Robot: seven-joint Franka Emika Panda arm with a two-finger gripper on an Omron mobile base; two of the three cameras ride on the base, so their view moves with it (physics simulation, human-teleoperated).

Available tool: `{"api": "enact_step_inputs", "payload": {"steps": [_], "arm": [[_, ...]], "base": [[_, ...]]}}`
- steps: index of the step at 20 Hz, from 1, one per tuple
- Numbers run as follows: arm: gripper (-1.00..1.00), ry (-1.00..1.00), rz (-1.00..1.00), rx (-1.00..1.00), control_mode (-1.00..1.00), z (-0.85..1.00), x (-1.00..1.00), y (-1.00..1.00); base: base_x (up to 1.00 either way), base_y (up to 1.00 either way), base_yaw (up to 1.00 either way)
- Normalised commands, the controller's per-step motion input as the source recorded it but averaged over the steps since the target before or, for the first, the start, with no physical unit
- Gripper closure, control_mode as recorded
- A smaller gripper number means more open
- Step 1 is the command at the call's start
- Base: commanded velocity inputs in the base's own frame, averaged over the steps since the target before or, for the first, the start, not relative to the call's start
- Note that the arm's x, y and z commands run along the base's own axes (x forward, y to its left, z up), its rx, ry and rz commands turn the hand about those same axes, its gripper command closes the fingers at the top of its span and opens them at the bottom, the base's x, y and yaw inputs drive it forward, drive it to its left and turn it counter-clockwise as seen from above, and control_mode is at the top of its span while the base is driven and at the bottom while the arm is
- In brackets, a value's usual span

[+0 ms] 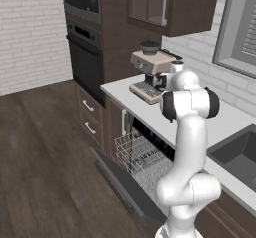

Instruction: Pick up the cup and bowl from the counter, place them in the dishwasher, and close the dishwasher door.

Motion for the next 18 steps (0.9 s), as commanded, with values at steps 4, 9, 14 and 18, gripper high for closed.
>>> {"api": "enact_step_inputs", "payload": {"steps": [4,9,14,18], "arm": [[-1.0,0.04,0.0,0.0,-1.0,-0.26,0.06,-0.13],[-1.0,0.04,0.0,0.0,-1.0,-0.31,-0.11,0.0],[-1.0,0.0,0.0,0.0,-1.0,-0.26,-0.11,0.03],[-1.0,0.01,0.02,0.0,-1.0,-0.22,-0.19,0.16]], "base": [[0.0,0.0,0.0],[0.0,0.0,0.0],[0.0,0.0,0.0],[0.0,0.0,0.0]]}}
